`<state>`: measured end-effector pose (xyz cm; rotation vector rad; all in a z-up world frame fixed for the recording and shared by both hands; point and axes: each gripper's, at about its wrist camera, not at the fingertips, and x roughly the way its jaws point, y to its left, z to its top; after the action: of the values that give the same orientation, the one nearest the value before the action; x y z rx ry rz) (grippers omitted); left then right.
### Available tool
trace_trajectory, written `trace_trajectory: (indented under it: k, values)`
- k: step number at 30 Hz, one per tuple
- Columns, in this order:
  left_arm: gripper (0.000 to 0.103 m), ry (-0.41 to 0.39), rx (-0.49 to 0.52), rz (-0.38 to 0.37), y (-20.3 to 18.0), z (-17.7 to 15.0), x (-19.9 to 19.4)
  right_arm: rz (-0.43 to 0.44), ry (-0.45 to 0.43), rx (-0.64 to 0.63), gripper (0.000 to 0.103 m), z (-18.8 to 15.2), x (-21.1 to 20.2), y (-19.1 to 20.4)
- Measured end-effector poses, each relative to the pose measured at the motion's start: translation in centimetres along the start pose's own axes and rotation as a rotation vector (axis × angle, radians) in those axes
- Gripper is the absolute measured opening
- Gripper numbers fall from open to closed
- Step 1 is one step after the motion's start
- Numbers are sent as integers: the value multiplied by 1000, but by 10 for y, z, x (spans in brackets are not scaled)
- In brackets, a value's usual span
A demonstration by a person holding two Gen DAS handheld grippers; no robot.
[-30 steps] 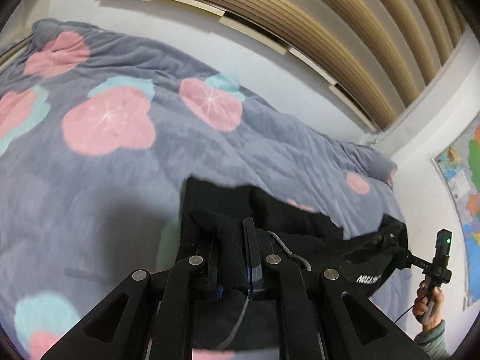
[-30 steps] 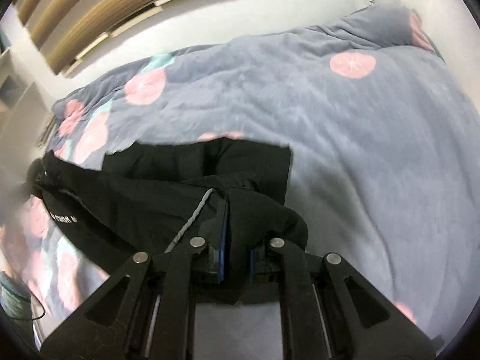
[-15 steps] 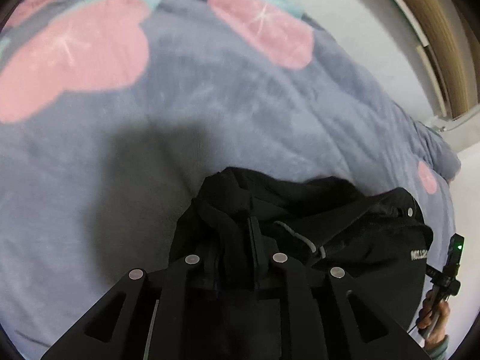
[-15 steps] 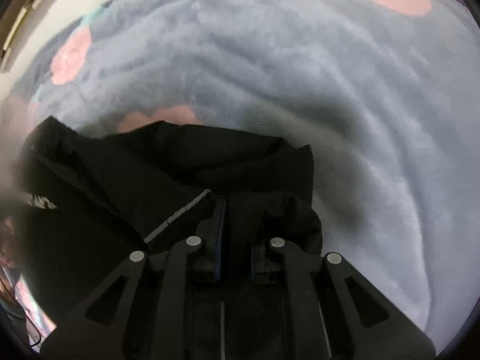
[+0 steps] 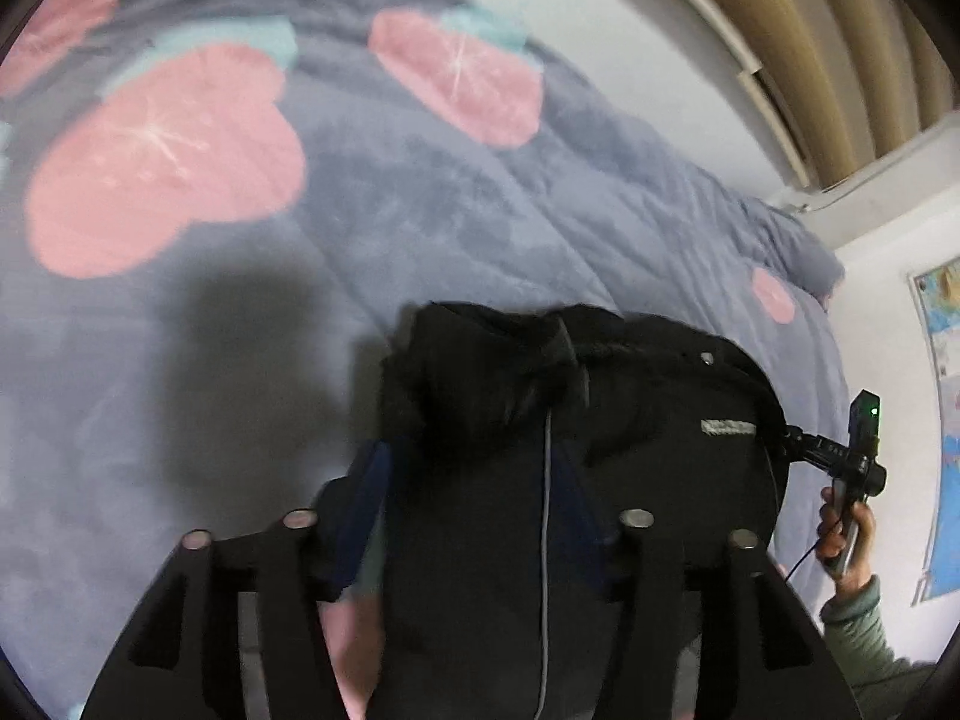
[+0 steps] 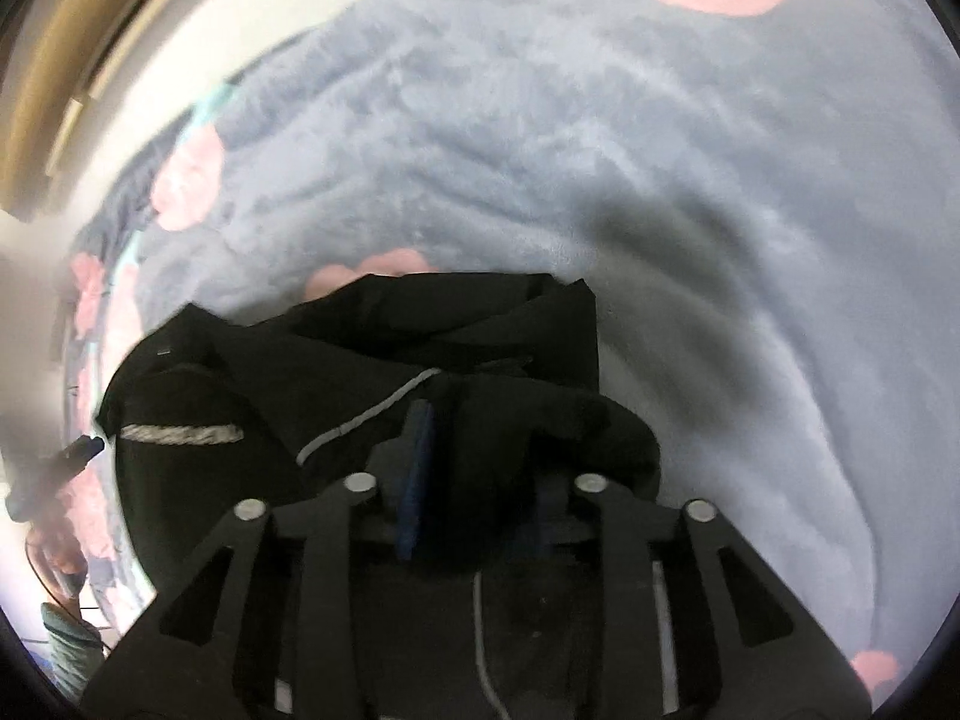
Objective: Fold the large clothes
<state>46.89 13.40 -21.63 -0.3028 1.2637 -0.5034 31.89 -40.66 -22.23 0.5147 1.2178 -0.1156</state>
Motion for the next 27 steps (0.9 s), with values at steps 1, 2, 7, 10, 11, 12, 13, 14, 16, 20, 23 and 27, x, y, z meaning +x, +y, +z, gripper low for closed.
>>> trace_trajectory:
  k: [1,2,7,10,11,12,13,14,16,20,23,27]
  values:
    - [60,-17,-6,-10,3,-5,-14,6,-9,-1,36,-4,-8,1]
    - [61,-25,-20,-17,7,-9,-25,11,-16,-2,41,-7,-14,2]
    - [62,-45,-27,19,14,-19,-42,-72,-112,-72,83,-25,-48,22]
    - [62,-56,1,51,8,-19,-28,-108,-146,-158,82,-24,-48,35]
    - [62,-64,9,59,6,-17,-22,-127,-141,-181,82,-21,-42,37]
    - [62,-66,10,60,6,-13,-13,-141,-136,-193,82,-17,-34,37]
    - [62,-62,7,54,7,-10,-6,-141,-133,-200,82,-12,-26,35]
    - [62,-54,0,39,9,-5,5,-134,-129,-206,82,-7,-18,33]
    - [62,-38,-22,7,15,3,25,-123,-132,-216,82,5,2,28]
    - [62,-22,-31,5,24,16,49,-119,-124,-217,82,25,30,14]
    - [62,-11,-33,-34,29,23,60,-89,-102,-234,82,33,46,11]
    - [62,29,-27,-110,31,29,79,-44,-63,-235,76,40,63,9]
